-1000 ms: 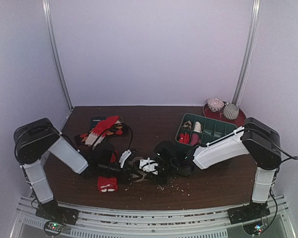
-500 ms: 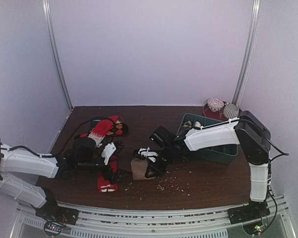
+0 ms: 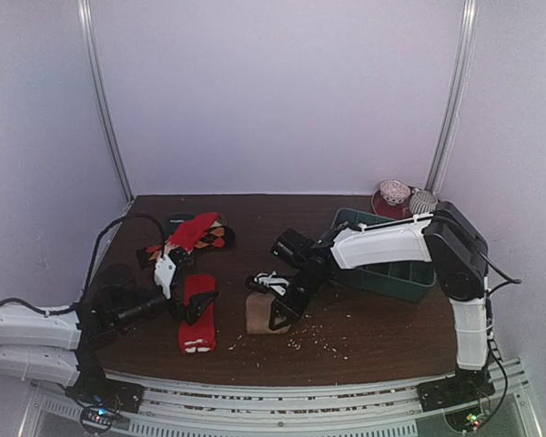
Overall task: Roll the socks
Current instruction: Roll a pair of socks at the center of the board.
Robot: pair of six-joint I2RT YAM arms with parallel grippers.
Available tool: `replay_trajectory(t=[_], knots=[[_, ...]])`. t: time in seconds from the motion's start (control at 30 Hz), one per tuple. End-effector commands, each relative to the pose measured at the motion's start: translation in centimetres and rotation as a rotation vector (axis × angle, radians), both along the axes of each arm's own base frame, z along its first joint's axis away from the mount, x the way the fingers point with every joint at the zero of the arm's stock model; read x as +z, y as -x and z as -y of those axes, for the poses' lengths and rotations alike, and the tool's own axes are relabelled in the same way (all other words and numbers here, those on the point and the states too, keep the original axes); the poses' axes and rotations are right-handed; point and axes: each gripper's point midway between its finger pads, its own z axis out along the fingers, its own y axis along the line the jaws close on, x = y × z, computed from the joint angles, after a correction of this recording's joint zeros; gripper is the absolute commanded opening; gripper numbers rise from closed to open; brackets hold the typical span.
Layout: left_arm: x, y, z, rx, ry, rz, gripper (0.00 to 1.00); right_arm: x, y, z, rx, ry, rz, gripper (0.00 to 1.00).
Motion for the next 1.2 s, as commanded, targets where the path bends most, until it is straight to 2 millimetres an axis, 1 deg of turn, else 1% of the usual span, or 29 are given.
replay_trajectory(t=[0.0,0.03,0.13,0.23,0.37,0.47,0.6,0.7,0.87,1.1,1.13,1.17], knots=[[1.7,2.5,3.8,-0.264,0.042,0.080,0.75,-6.6,4.9,7.6,0.002,0.421,-0.231,0.06],[0.5,2.7,4.5,-0.292,0.014,0.041,0.74,-6.8,5.0,7.6,0.008,0.430,-0.241,0.05],[-2.0,3.4,7.3,-0.347,-0.071,0.000,0.69,-7.3,5.2,7.4,0.029,0.435,-0.278,0.05],[-3.3,3.7,9.5,-0.393,-0.115,-0.004,0.68,-8.1,5.5,7.3,0.044,0.445,-0.320,0.05],[-4.9,3.4,10.8,-0.417,-0.158,-0.019,0.68,-8.8,5.2,6.9,0.039,0.432,-0.332,0.05],[-6.4,3.4,11.6,-0.440,-0.198,-0.056,0.64,-9.0,5.1,6.7,0.035,0.420,-0.340,0.05],[-8.5,3.3,11.9,-0.437,-0.256,-0.105,0.61,-9.4,4.9,6.9,0.026,0.424,-0.339,0.05],[-9.7,3.6,12.1,-0.449,-0.291,-0.143,0.55,-9.5,4.8,7.1,0.021,0.424,-0.340,0.05],[-11.4,4.2,12.3,-0.459,-0.318,-0.195,0.54,-9.6,4.7,7.4,0.015,0.426,-0.334,0.05],[-13.6,3.5,11.3,-0.384,-0.380,-0.241,0.54,-9.7,4.6,7.6,0.014,0.428,-0.329,0.05],[-13.9,3.4,11.2,-0.378,-0.388,-0.248,0.52,-9.6,4.6,7.6,0.013,0.427,-0.327,0.05],[-14.2,3.4,11.1,-0.376,-0.393,-0.255,0.48,-9.6,4.6,7.6,0.012,0.426,-0.326,0.05]])
